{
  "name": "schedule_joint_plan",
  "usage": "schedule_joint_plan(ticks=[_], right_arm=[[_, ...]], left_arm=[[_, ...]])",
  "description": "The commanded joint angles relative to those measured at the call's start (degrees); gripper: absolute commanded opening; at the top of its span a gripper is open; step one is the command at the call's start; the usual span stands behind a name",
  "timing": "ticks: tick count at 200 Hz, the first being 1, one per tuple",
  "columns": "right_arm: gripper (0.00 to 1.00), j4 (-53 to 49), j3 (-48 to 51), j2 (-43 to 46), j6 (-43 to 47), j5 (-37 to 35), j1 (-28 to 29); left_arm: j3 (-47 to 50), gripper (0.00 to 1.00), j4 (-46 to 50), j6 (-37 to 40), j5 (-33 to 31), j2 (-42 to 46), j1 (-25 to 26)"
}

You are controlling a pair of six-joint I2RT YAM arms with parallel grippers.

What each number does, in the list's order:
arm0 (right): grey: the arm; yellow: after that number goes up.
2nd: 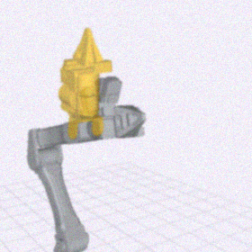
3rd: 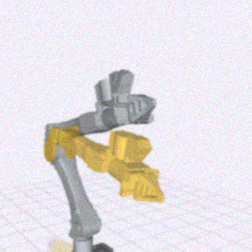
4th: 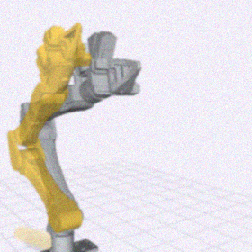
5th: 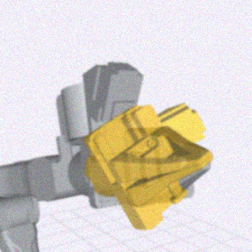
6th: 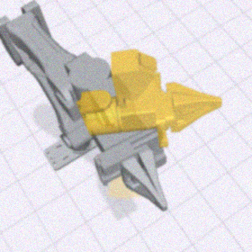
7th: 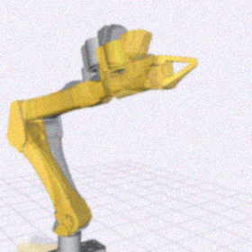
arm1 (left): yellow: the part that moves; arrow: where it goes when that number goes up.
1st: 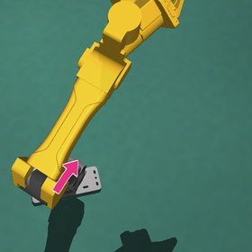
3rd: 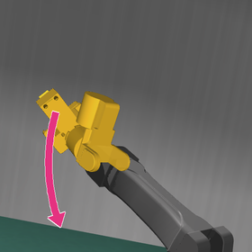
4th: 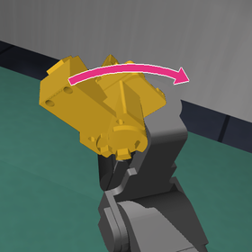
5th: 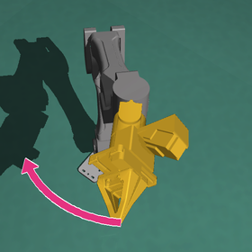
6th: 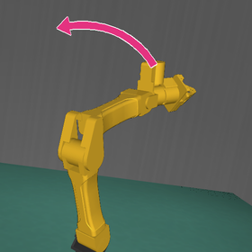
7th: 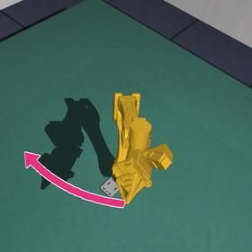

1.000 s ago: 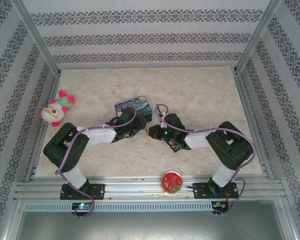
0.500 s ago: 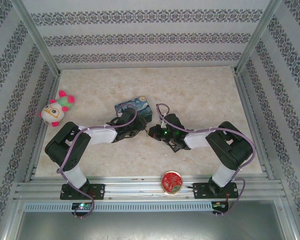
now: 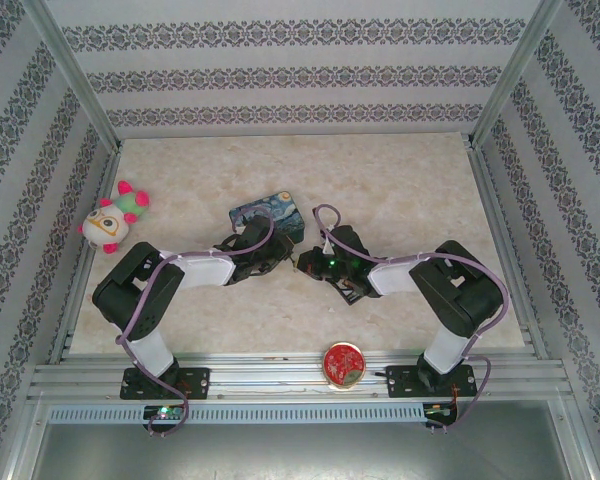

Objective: Unlock a padlock with a key

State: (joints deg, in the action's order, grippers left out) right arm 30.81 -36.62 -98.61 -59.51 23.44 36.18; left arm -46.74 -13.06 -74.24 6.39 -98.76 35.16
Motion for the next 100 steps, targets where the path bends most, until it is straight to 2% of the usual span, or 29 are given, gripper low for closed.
schedule_joint_plan(ticks=[1,23,54,100], right_arm=[[0.0,13.1,-2.8,-0.1,-0.9,0.8,-0.8],[0.0,16.4,-2.3,0.6,-0.4,1.8,-0.8],[0.0,15.5,-2.7,1.5,0.9,0.0,0.2],[0.0,17.2,-1.2,-0.3,-2.2,-2.6,0.5]], left_arm=[[-0.1,0.11,-2.1,-1.4,6.1,-0.8,1.9],[0.1,0.11,-2.7,-1.8,6.3,-1.0,2.0],[0.3,0.1,-4.3,-2.8,6.7,-1.6,2.4],[0.0,0.09,-4.9,-3.4,6.8,-1.8,2.5]])
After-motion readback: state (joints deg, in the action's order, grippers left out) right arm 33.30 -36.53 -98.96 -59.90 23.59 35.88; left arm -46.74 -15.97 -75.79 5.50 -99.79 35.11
